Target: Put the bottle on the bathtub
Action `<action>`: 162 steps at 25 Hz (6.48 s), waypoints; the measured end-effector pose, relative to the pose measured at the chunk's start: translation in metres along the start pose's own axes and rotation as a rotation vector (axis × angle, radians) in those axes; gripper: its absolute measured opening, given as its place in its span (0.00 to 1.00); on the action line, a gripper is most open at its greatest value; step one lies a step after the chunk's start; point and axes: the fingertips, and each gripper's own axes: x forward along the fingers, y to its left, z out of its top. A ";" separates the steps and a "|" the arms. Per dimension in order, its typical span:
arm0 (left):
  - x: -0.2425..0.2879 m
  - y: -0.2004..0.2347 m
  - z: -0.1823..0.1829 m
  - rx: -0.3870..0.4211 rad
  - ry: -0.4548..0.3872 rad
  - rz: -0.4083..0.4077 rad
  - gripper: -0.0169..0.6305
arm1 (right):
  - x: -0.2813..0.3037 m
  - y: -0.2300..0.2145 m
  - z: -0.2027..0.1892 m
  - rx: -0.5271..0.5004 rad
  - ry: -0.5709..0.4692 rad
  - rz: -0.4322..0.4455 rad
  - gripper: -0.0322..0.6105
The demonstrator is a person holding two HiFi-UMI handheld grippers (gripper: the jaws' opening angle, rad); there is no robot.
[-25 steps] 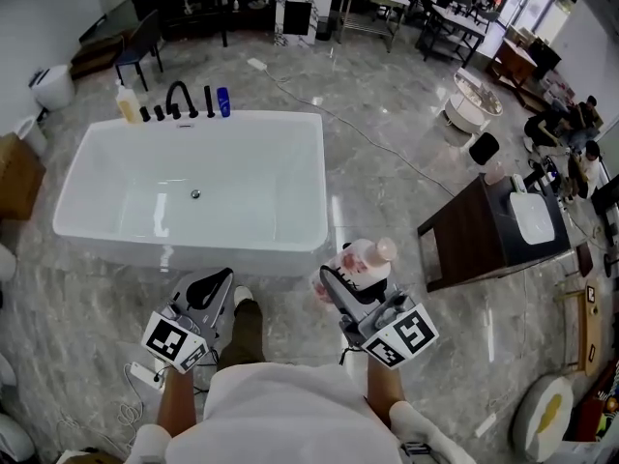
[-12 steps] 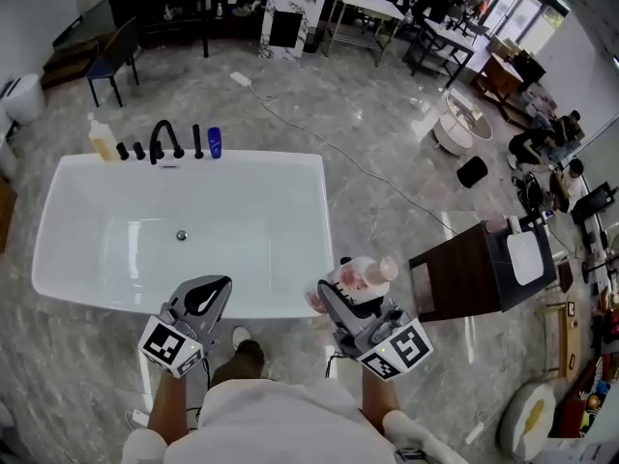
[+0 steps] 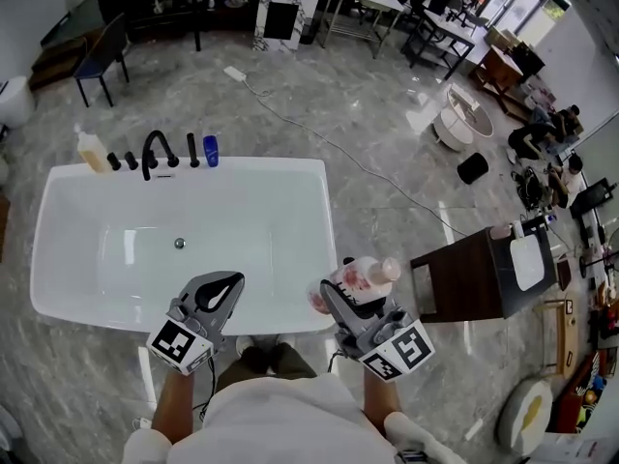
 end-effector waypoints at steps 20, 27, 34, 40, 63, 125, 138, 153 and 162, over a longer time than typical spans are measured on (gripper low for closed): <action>0.074 -0.018 -0.001 0.016 0.071 0.083 0.03 | 0.011 -0.088 0.002 0.008 0.016 0.095 0.41; 0.075 0.000 -0.019 -0.028 0.081 0.064 0.03 | 0.037 -0.110 -0.007 -0.047 0.060 0.054 0.41; 0.088 0.046 -0.044 -0.042 0.087 0.039 0.03 | 0.105 -0.127 -0.035 -0.110 0.073 0.080 0.41; 0.116 0.094 -0.079 -0.098 0.057 0.020 0.03 | 0.165 -0.158 -0.092 -0.093 0.078 0.066 0.41; 0.159 0.148 -0.389 -0.338 0.248 0.069 0.03 | 0.292 -0.287 -0.428 -0.091 0.179 0.081 0.41; 0.145 0.164 -0.404 -0.324 0.233 0.140 0.03 | 0.405 -0.407 -0.522 -0.159 0.159 -0.090 0.46; 0.138 0.148 -0.334 -0.306 0.195 0.159 0.03 | 0.354 -0.344 -0.432 -0.153 0.164 0.008 0.47; 0.103 0.113 -0.174 -0.161 0.096 0.178 0.03 | 0.253 -0.281 -0.253 -0.016 0.100 0.018 0.51; 0.069 0.085 -0.088 -0.074 0.110 0.170 0.03 | 0.200 -0.196 -0.146 -0.030 0.106 0.106 0.42</action>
